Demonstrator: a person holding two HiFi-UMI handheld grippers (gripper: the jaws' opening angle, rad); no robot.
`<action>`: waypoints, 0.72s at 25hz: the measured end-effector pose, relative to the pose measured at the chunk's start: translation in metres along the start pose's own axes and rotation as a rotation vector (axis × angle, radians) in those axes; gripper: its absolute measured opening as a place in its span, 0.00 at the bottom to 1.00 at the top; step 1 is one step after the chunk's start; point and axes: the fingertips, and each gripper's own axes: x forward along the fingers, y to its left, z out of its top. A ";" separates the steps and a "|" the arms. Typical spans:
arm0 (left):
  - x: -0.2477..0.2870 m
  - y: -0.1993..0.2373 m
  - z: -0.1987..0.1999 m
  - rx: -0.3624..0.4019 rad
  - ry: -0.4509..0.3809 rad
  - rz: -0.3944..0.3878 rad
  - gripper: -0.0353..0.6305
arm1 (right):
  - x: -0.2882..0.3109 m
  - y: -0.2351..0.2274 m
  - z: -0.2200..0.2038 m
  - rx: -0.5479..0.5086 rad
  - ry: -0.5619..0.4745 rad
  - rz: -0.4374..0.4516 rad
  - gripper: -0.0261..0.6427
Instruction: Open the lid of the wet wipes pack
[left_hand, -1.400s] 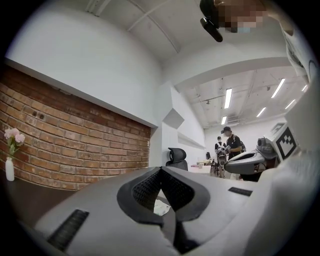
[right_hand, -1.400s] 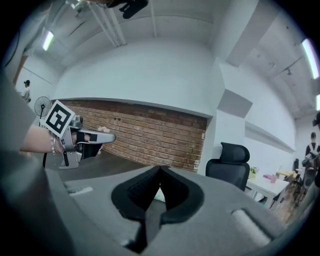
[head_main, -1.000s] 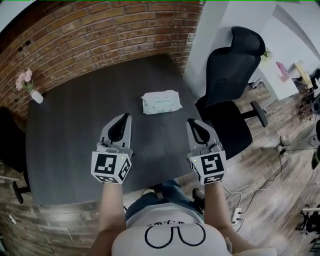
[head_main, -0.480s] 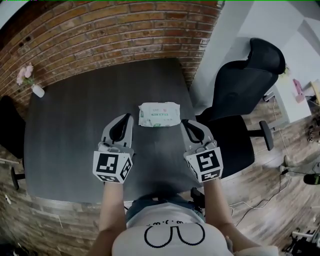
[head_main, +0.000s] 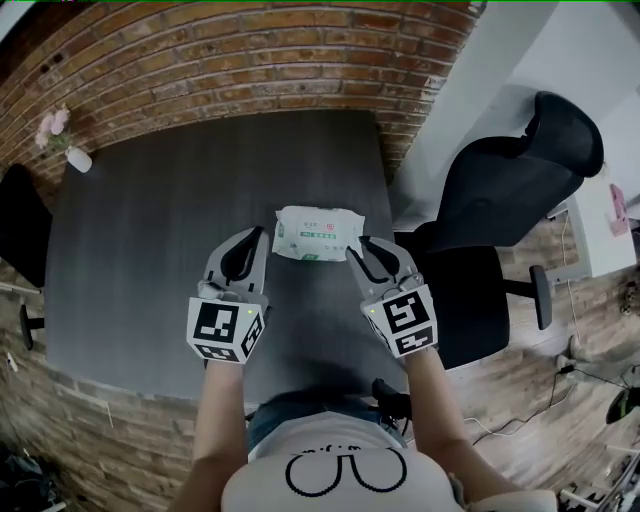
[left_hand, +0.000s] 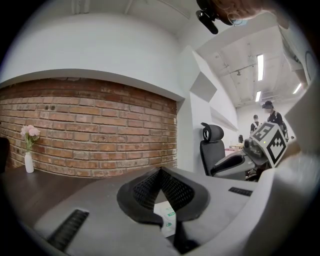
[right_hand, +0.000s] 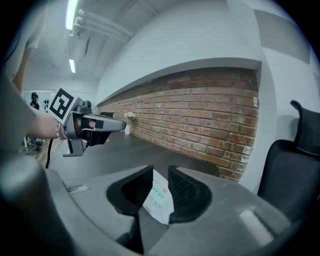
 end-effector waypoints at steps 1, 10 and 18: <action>0.002 -0.001 -0.005 -0.001 0.011 -0.003 0.05 | 0.005 0.000 -0.004 -0.002 0.008 0.013 0.17; 0.027 0.004 -0.064 -0.034 0.133 -0.049 0.05 | 0.057 0.021 -0.040 -0.044 0.112 0.118 0.17; 0.042 0.009 -0.103 -0.115 0.206 -0.080 0.05 | 0.102 0.024 -0.072 -0.168 0.239 0.146 0.18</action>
